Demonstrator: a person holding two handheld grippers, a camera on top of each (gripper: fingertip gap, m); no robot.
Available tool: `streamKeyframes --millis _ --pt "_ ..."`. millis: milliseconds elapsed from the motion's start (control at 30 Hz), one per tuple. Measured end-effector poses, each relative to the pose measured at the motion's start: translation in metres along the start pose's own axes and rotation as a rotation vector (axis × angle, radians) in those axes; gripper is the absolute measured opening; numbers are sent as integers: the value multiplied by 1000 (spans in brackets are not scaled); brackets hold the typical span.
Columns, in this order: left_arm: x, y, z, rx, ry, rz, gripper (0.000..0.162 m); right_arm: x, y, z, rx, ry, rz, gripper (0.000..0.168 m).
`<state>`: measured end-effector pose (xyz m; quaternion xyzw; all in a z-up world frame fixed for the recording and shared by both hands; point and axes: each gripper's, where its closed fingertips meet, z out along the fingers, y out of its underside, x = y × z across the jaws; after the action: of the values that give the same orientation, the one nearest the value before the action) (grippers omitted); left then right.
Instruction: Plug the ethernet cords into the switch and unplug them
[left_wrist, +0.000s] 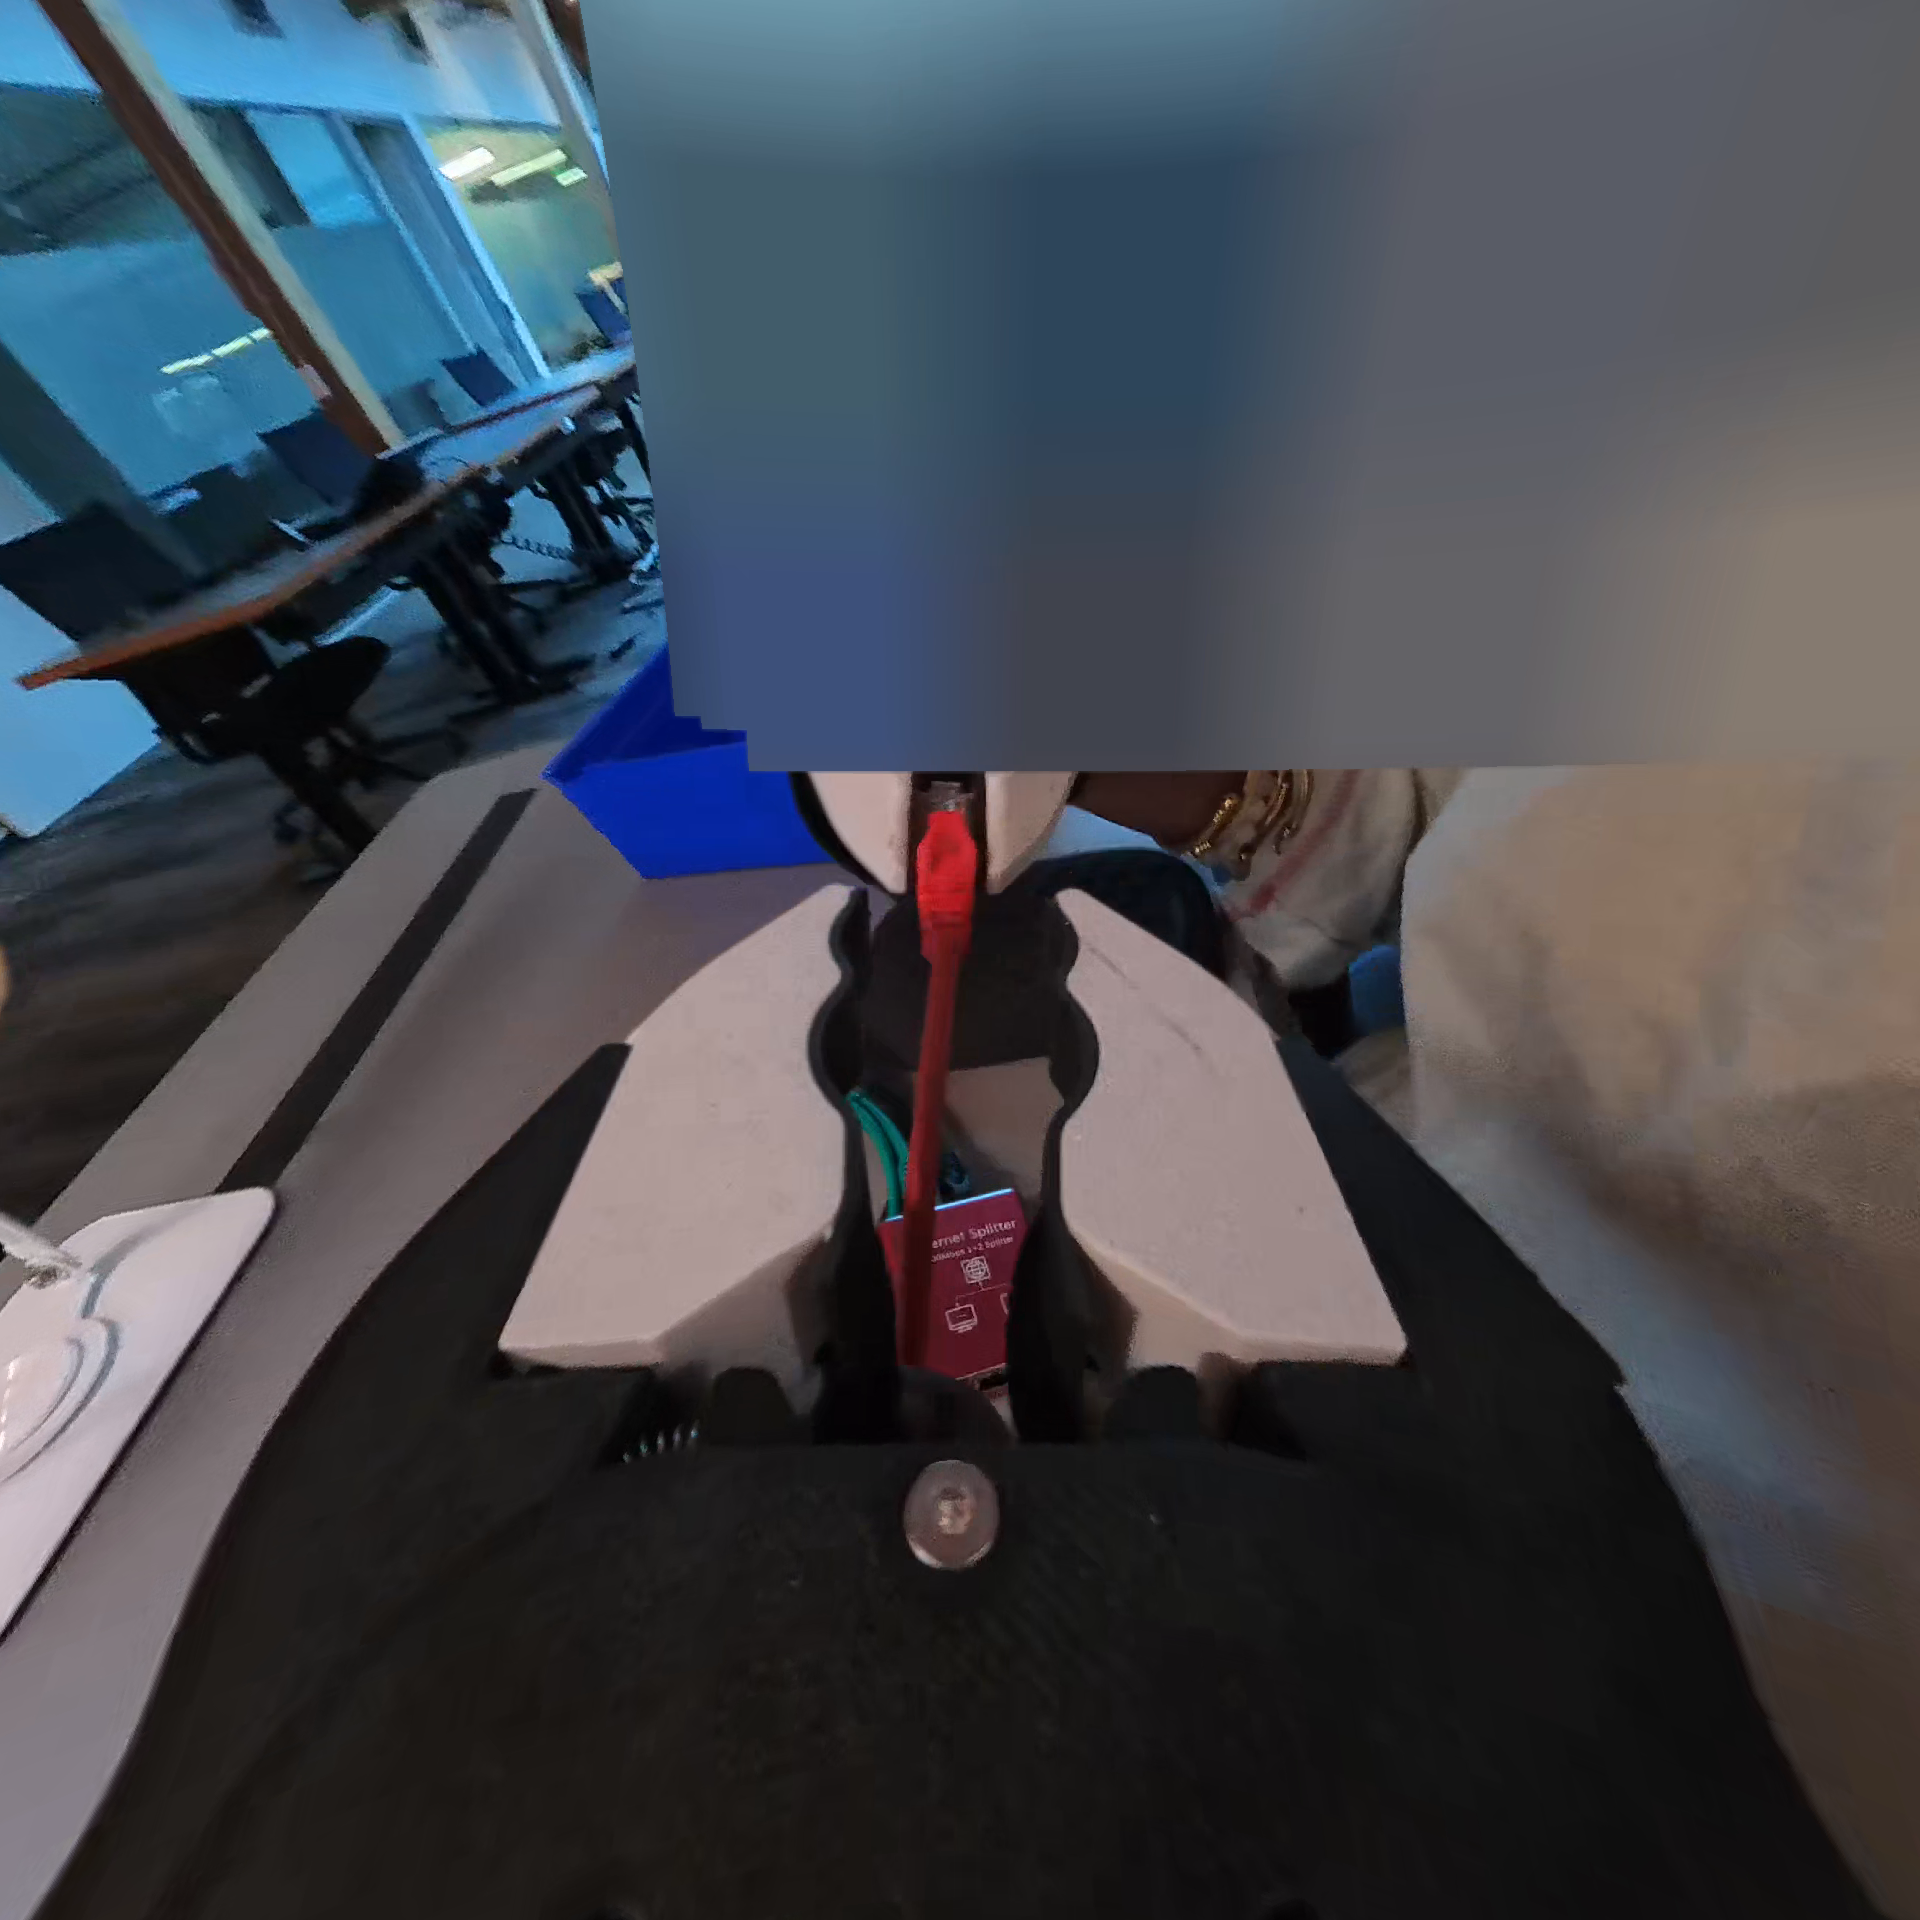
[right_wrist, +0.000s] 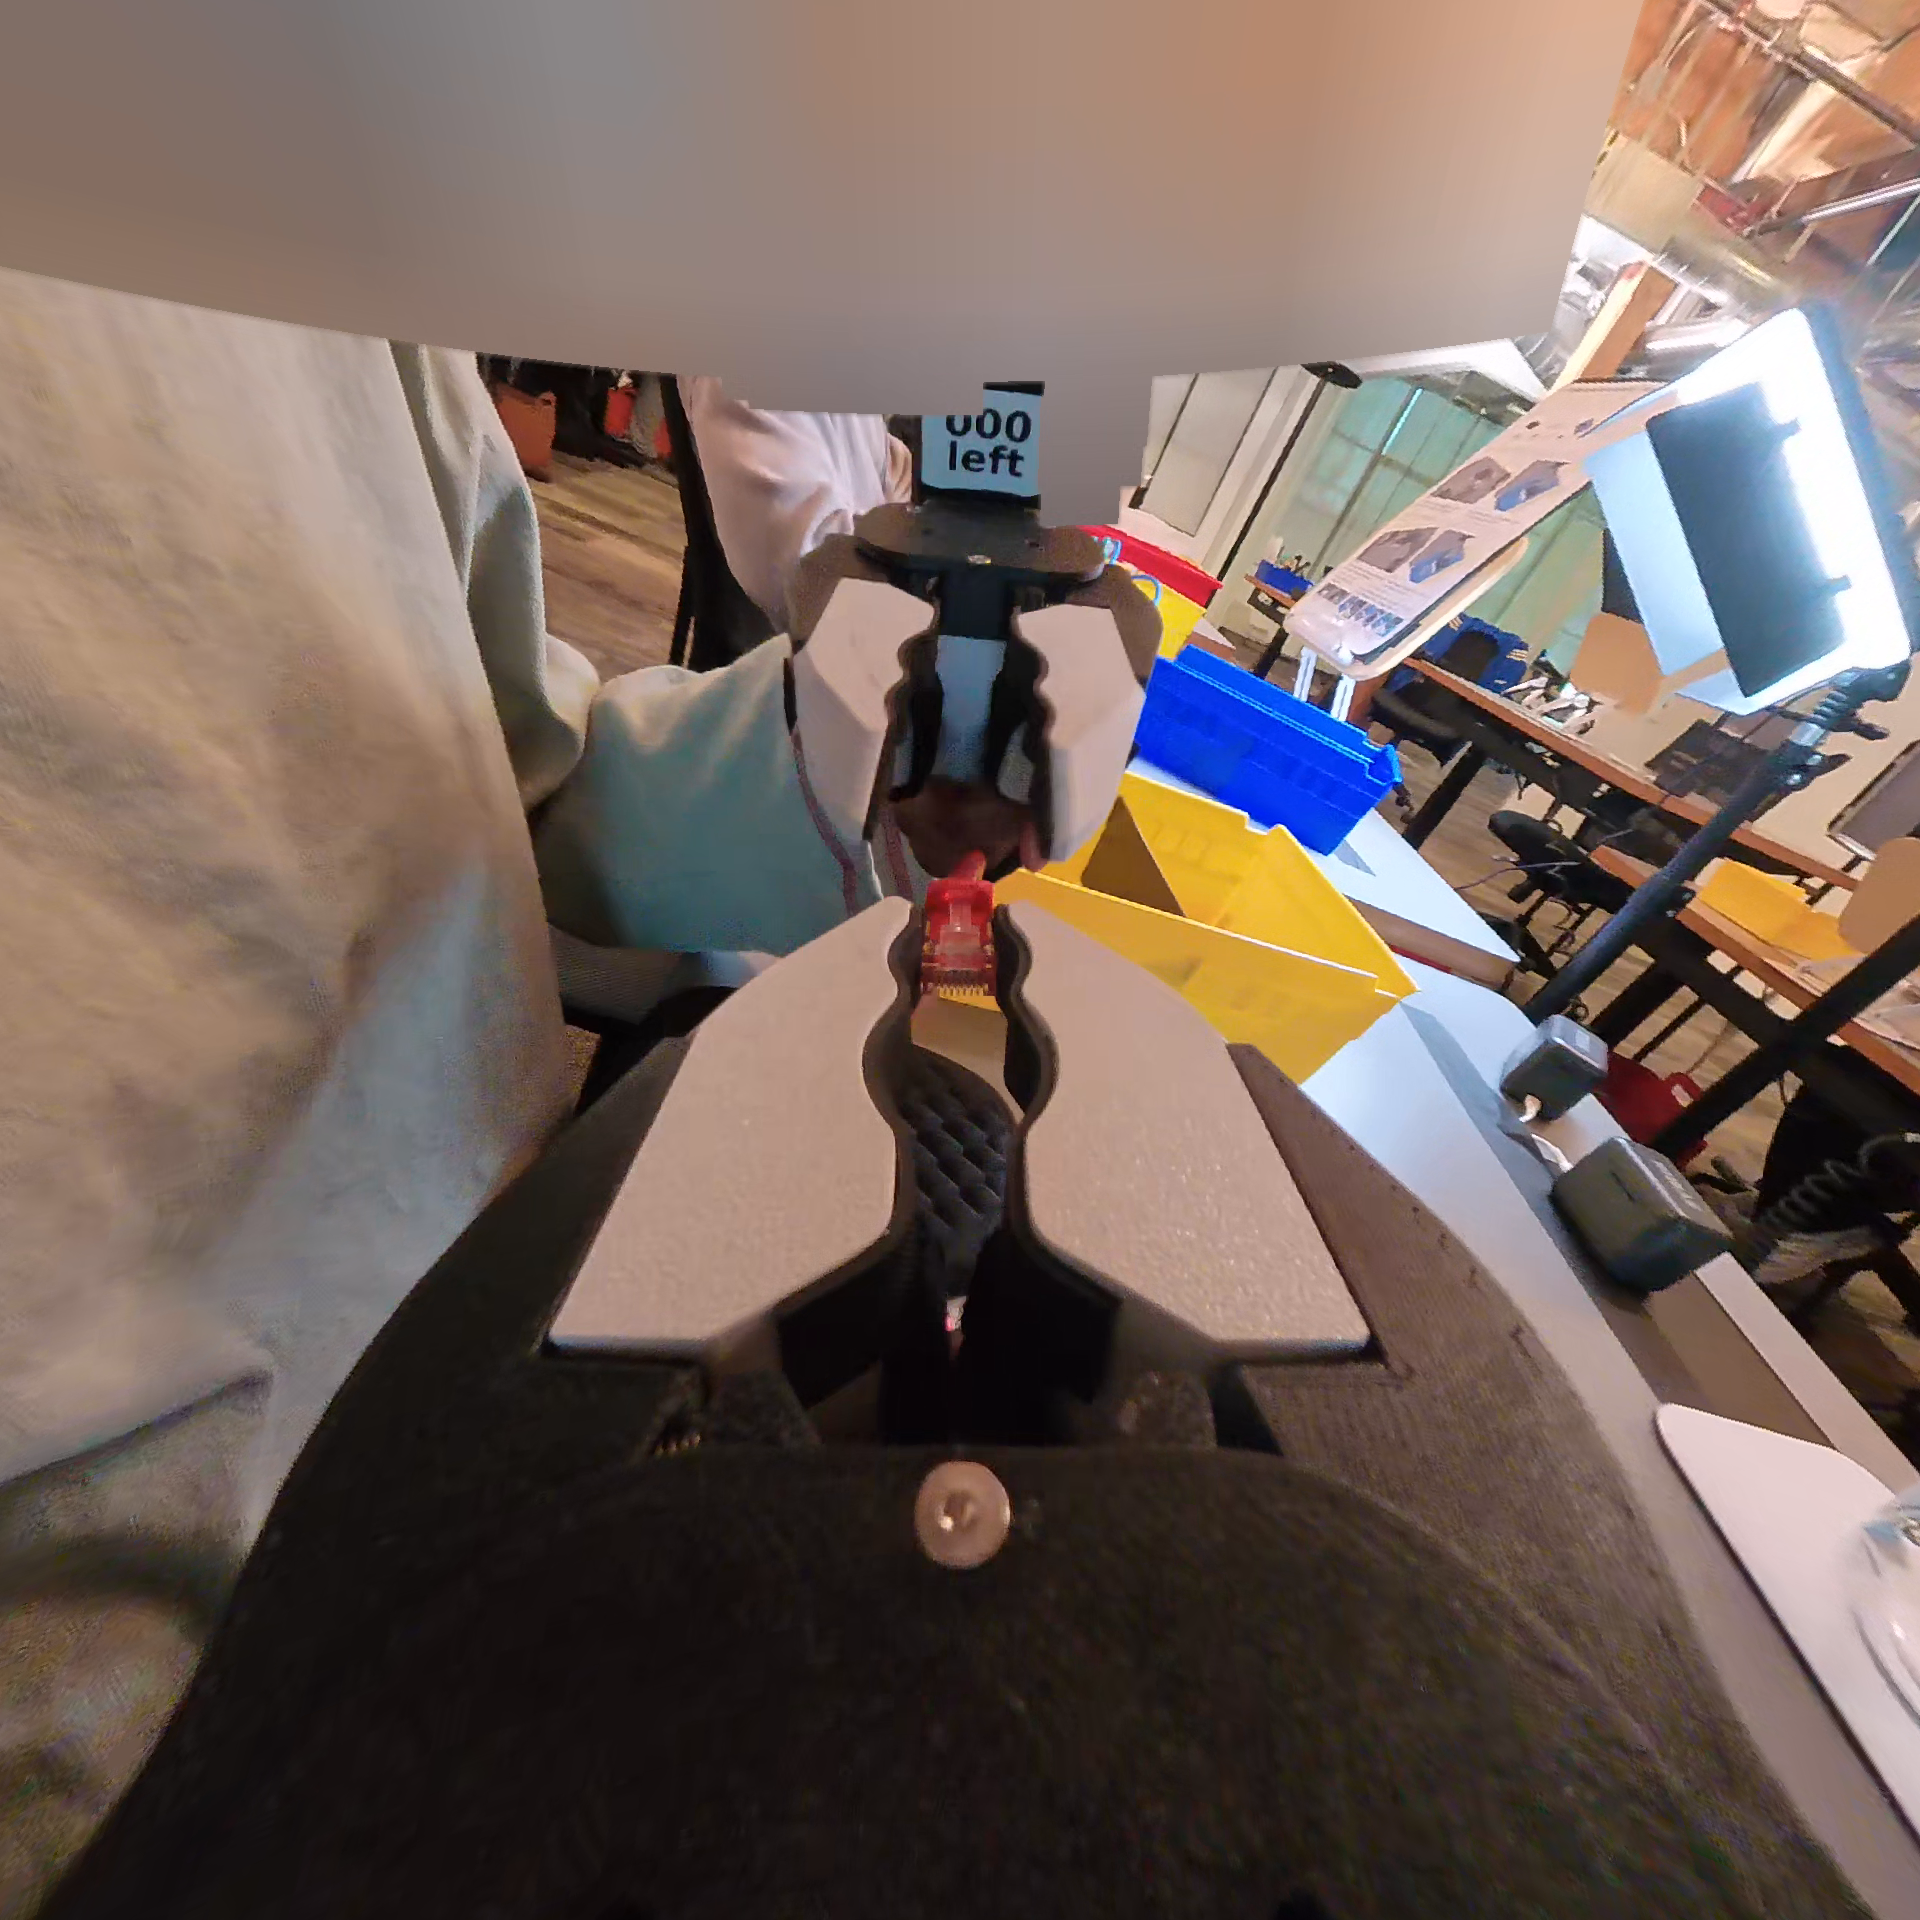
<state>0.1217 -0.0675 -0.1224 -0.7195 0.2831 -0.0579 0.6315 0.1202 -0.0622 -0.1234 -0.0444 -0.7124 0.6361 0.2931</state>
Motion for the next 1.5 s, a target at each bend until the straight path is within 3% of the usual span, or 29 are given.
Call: streamKeyframes --millis 200,800,967,1000,1067,1133,1200,1300,1500 --pt "-2 7 10 -36 -7 0 16 -5 1 2 28 -8 -2 13" --pt "1 21 11 -47 -87 -18 10 -5 4 4 108 -2 35 13" --pt "3 30 -1 -162 -65 -66 9 -7 10 15 90 -38 48 13" --pt "2 35 -7 -220 -64 -71 9 -8 16 18 57 -45 47 13" --pt "-10 45 -27 -336 -141 -61 9 -6 38 19 -62 -44 47 41" --pt "-17 52 -49 -418 -190 -55 9 -5 79 15 -288 -42 40 70" --pt "-16 53 -61 -442 -201 -66 9 -12 125 9 -536 -73 13 87" --pt "-15 62 -67 -482 -227 -63 9 -24 170 7 -753 -142 -16 88" --pt "-11 79 -61 -493 -230 -63 9 -25 199 16 -890 -204 -39 82"
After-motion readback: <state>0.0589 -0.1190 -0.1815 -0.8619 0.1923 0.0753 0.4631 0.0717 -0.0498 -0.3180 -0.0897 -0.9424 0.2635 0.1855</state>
